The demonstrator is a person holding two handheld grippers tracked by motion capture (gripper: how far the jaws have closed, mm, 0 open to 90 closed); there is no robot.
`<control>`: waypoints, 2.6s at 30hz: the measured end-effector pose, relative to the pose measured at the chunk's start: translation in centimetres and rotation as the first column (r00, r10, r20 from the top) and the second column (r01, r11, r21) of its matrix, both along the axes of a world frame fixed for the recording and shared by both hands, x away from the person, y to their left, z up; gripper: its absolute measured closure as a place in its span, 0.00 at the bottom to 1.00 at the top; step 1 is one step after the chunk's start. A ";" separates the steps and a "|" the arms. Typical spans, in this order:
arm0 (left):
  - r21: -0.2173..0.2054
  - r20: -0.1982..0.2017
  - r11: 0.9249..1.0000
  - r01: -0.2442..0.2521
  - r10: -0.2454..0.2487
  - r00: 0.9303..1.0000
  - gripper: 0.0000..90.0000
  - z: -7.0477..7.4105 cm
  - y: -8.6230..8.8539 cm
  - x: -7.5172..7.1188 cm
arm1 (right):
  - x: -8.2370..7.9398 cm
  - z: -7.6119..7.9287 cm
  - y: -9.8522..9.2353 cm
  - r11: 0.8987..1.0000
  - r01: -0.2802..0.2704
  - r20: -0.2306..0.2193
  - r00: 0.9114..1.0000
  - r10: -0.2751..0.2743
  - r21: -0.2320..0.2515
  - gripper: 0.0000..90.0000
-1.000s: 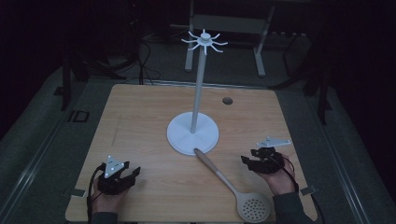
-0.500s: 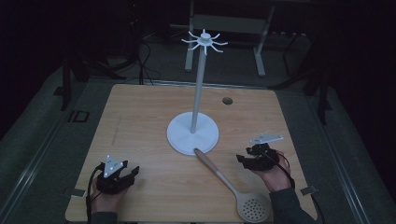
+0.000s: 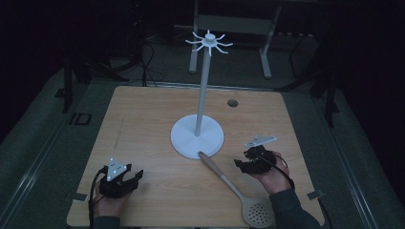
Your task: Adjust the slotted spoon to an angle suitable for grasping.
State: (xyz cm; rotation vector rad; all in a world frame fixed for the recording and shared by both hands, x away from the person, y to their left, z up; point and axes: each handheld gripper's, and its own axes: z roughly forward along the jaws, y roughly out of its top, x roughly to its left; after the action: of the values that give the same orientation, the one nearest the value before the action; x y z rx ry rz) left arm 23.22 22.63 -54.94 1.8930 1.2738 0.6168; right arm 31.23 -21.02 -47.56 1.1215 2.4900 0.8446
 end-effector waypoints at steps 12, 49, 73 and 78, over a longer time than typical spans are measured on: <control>-0.002 0.004 1.000 -0.008 0.008 1.000 0.52 0.0 0.1 0.0 | 0.5 -0.5 1.9 0.998 -0.040 -0.045 0.998 0.037 -0.057 0.53; -0.006 0.013 1.000 -0.011 0.011 1.000 0.51 0.1 0.2 -0.1 | 1.3 -2.6 6.1 0.980 -0.153 -0.178 0.975 0.130 -0.128 0.70; -0.006 0.015 1.000 -0.012 0.012 1.000 0.50 0.1 0.2 0.0 | 1.7 -4.6 7.3 0.965 -0.204 -0.294 0.944 0.148 -0.167 0.75; -0.006 0.016 1.000 -0.012 0.012 1.000 0.50 0.1 0.2 0.0 | 2.0 -5.0 7.6 0.963 -0.204 -0.301 0.943 0.144 -0.177 0.76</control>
State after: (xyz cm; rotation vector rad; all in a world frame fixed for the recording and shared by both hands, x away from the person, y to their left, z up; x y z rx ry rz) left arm 23.18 22.85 -54.84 1.8734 1.2763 0.6323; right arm 33.18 -13.40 -52.52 1.0239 2.8712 0.4761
